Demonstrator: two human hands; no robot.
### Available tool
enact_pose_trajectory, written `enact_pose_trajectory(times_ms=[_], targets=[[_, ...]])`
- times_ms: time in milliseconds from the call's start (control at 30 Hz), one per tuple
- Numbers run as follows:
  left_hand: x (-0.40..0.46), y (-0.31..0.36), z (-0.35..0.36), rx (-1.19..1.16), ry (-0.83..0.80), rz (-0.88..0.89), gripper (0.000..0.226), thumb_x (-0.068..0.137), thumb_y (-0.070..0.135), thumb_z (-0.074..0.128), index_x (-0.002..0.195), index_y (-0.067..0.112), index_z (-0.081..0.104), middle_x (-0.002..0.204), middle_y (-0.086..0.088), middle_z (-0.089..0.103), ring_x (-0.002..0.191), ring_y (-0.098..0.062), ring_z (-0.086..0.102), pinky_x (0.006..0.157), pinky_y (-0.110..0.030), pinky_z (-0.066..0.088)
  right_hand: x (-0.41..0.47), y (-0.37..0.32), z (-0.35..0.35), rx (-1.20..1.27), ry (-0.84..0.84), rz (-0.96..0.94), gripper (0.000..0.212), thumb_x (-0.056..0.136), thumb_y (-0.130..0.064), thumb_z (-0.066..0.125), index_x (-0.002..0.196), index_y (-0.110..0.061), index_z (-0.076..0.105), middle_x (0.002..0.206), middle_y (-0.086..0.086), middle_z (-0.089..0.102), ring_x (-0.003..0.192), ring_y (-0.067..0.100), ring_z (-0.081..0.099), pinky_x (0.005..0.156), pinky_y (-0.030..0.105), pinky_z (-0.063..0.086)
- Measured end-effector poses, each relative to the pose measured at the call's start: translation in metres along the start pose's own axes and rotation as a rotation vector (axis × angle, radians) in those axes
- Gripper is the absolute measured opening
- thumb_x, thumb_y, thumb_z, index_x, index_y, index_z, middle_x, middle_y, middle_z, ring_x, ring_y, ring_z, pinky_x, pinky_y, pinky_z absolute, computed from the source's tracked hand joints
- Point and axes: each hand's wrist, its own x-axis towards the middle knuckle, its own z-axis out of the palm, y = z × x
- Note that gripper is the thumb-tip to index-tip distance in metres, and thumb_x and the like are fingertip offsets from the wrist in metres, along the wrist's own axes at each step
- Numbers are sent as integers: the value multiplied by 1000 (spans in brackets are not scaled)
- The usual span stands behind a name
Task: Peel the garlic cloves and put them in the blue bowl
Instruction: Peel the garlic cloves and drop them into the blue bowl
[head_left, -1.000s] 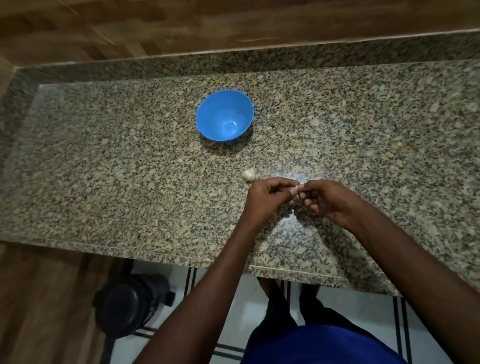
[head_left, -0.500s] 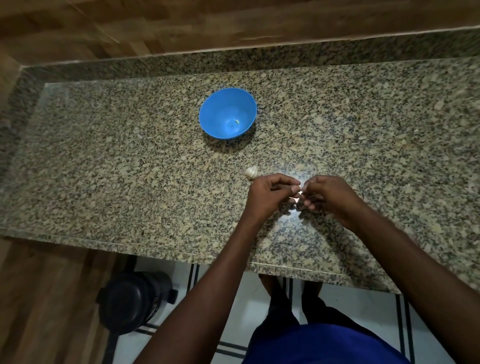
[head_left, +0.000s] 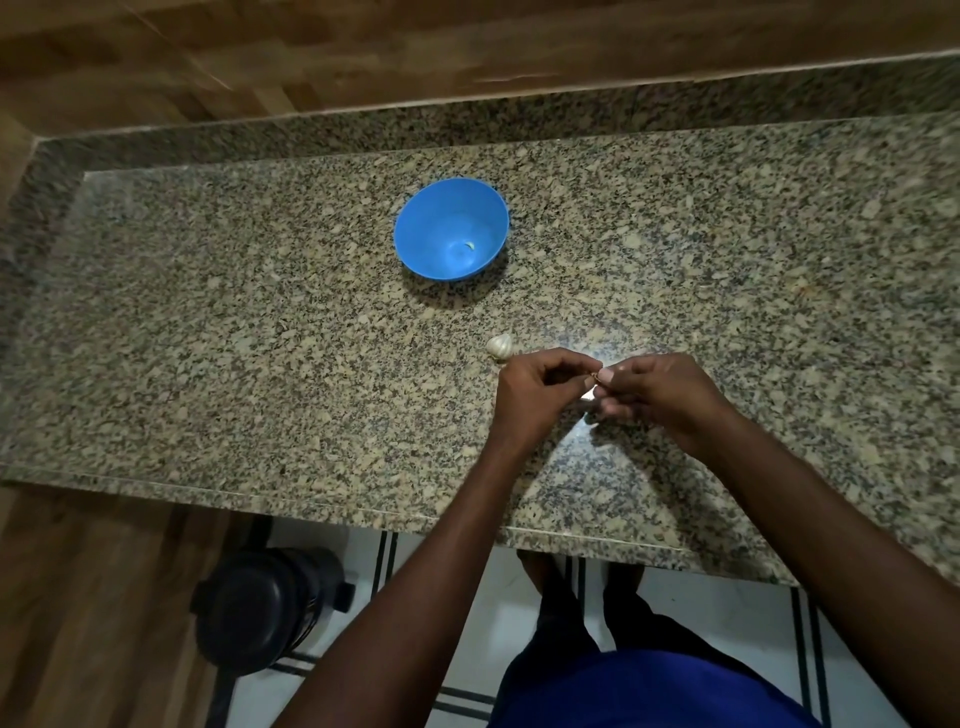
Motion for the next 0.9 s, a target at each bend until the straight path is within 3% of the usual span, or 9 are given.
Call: enact_pose_trajectory(times_ms=[267,467,733,900], targets=[[3,0,-2,-8,16,-17,28,88,6,75,113,15,76,91,-10,76,86,-20,73,76,-32,61,-2,-3,2,-21,26,-7,19,89,1,70,100,16,65,82,20,70,66,22,67,57,23,58],[3,0,-2,28,13,-36,16,86,6,77,102,5,77,90,-6,77,85,-19,74,73,-29,60,-3,-7,6,-29,33,-12,7,88,7,67,94,11,65,78,18,69,65,22,67,57,22,59],[1,8,-1,119,3,20,12,84,9,79,96,6,79,85,-3,78,79,-15,74,71,-26,59,0,-4,6,-120,14,-9,8,90,6,64,97,11,64,72,17,66,62,21,62,53,24,53],[0,9,-2,90,-1,-11,11,86,5,76,97,6,79,83,-6,77,76,-17,73,73,-36,62,-1,-5,6,-215,42,-65,2,89,4,65,88,5,66,70,16,67,57,19,62,53,27,52]])
